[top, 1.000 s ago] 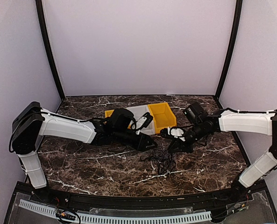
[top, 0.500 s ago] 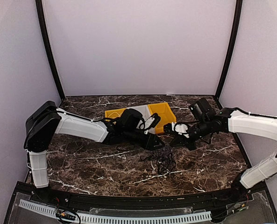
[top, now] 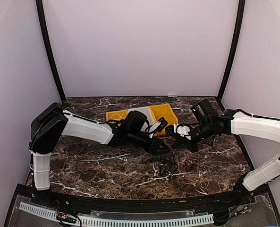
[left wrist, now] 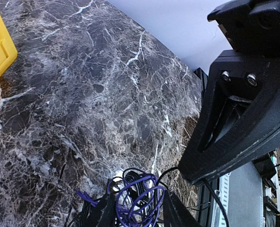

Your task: Untangle the cables

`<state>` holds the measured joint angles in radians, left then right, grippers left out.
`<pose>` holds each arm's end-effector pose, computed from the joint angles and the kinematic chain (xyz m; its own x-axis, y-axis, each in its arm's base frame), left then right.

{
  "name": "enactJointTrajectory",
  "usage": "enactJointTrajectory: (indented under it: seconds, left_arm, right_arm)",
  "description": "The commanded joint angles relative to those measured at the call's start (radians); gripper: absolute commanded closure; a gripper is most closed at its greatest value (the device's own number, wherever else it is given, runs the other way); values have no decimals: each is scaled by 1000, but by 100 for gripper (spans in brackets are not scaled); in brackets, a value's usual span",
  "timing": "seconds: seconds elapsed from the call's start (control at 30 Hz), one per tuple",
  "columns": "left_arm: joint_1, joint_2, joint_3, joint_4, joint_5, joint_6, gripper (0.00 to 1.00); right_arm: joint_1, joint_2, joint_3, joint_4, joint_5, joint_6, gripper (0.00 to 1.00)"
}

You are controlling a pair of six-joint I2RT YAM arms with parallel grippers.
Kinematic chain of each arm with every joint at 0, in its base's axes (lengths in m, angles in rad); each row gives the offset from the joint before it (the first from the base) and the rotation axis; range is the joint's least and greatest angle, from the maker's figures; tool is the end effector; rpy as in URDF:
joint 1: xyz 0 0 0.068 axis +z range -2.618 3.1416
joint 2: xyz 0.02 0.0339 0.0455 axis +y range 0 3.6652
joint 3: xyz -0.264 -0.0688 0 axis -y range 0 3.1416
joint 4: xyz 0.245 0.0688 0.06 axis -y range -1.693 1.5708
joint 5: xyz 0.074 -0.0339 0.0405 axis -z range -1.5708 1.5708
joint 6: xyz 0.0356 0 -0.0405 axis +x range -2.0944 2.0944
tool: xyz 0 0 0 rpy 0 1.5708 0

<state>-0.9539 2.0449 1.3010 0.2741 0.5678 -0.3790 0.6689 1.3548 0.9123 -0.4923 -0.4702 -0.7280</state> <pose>0.2471 -0.3815 0.1795 -0.6004 0.3073 -0.7383 0.7997 0.2264 -0.5561 0.2044 0.1821 0.2356 0.0372 -0.7267 -0.6859 -0.9902 0.0656 -0.1231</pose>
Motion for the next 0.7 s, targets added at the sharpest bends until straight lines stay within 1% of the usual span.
enactJointTrajectory:
  seconds: [0.0, 0.33, 0.47, 0.57, 0.67]
  left_arm:
    - [-3, 19, 26, 31, 69, 31, 66]
    - [-2, 37, 58, 38, 42, 44, 88]
    - [-1, 29, 57, 28, 29, 48, 91]
    - [3, 26, 38, 32, 26, 46, 92]
    - [6, 28, 6, 59, 21, 34, 93]
  right_arm:
    - [9, -19, -22, 32, 5, 5, 100]
    - [9, -25, -45, 40, 13, 10, 100]
    - [5, -38, -27, 28, 12, 22, 100]
    - [-6, -69, 48, -16, 1, 18, 100]
    - [-26, -80, 203, -97, -49, 9, 100]
